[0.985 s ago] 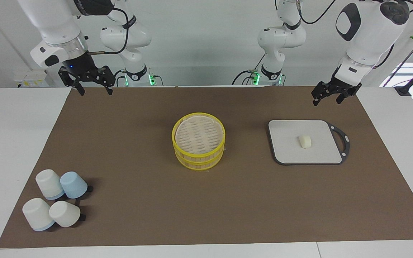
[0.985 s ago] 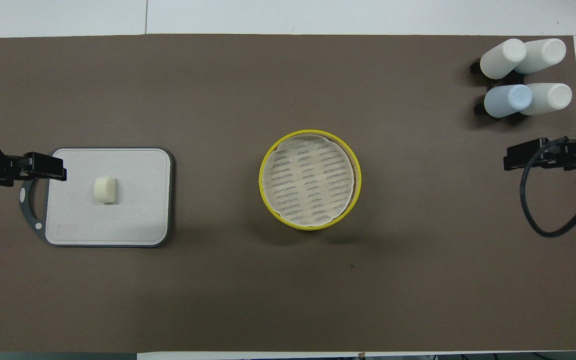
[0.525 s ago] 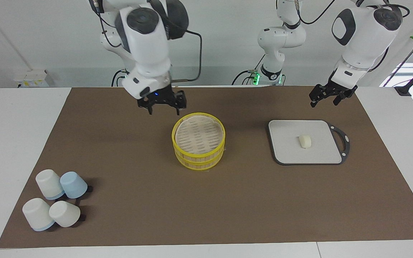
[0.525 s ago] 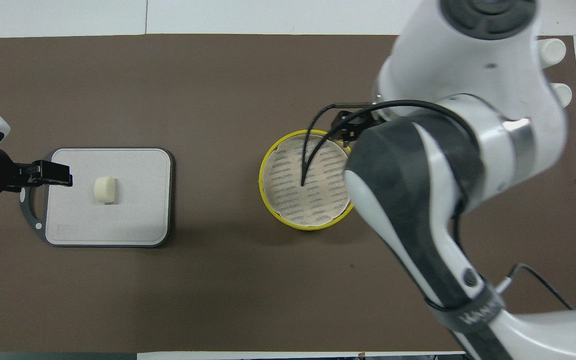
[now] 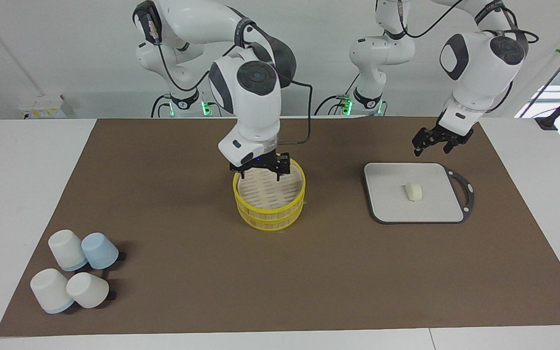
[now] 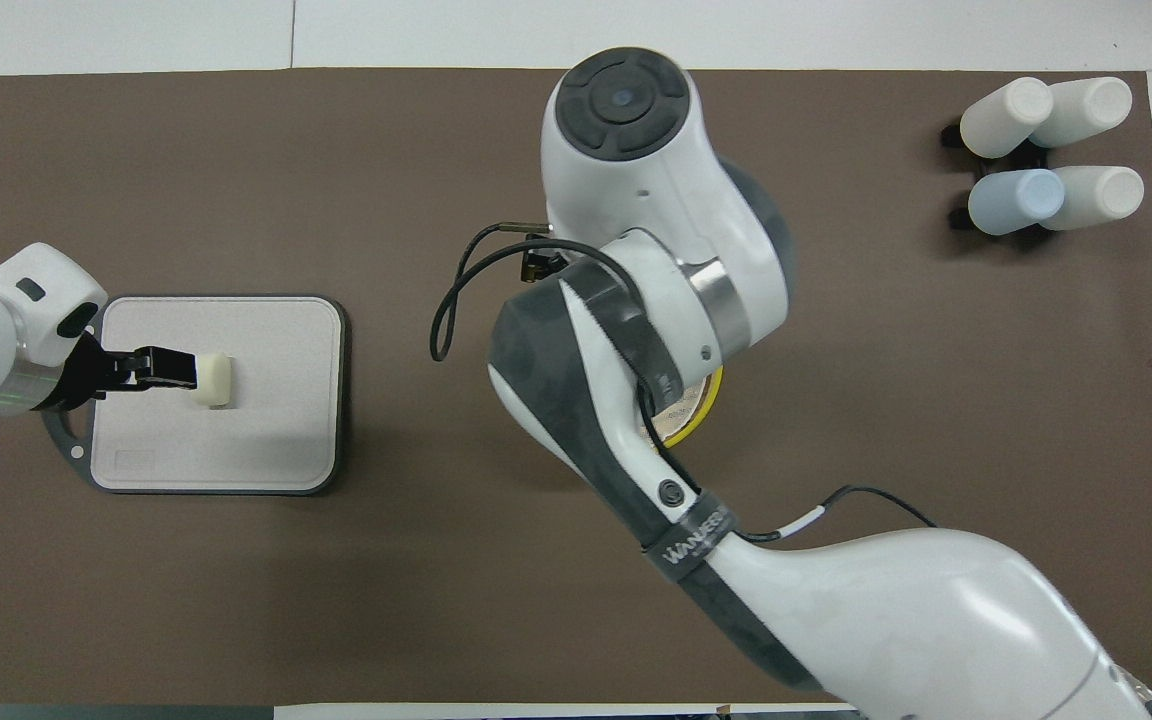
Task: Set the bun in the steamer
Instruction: 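Reach the right gripper to the steamer lid while the left gripper reaches the bun, then close the left gripper on the bun while the right gripper grips the lid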
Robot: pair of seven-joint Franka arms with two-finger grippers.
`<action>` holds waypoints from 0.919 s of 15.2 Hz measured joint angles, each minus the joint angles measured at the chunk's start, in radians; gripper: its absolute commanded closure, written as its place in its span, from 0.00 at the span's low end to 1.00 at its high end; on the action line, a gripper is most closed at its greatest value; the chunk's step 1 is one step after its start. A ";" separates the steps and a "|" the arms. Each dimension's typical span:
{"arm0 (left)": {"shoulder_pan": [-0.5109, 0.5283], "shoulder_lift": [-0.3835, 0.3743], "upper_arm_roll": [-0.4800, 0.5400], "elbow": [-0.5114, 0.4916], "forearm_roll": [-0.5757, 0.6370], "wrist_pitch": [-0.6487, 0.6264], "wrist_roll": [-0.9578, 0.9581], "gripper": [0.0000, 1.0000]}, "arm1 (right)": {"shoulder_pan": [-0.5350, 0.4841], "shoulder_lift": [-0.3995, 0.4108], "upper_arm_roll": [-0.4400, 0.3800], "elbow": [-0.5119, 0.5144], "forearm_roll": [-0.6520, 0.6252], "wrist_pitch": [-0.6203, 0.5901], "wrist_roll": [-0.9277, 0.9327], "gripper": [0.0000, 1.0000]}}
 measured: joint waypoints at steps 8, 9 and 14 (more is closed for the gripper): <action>0.005 0.113 -0.003 -0.050 0.000 0.198 0.000 0.05 | 0.042 -0.065 0.000 -0.227 -0.002 0.200 0.002 0.05; 0.005 0.113 -0.003 -0.051 0.000 0.203 0.000 0.11 | 0.044 -0.075 0.000 -0.244 -0.002 0.206 0.002 0.21; 0.005 0.118 -0.005 -0.053 0.000 0.223 0.017 0.54 | 0.048 -0.113 0.001 -0.329 -0.002 0.264 -0.006 0.53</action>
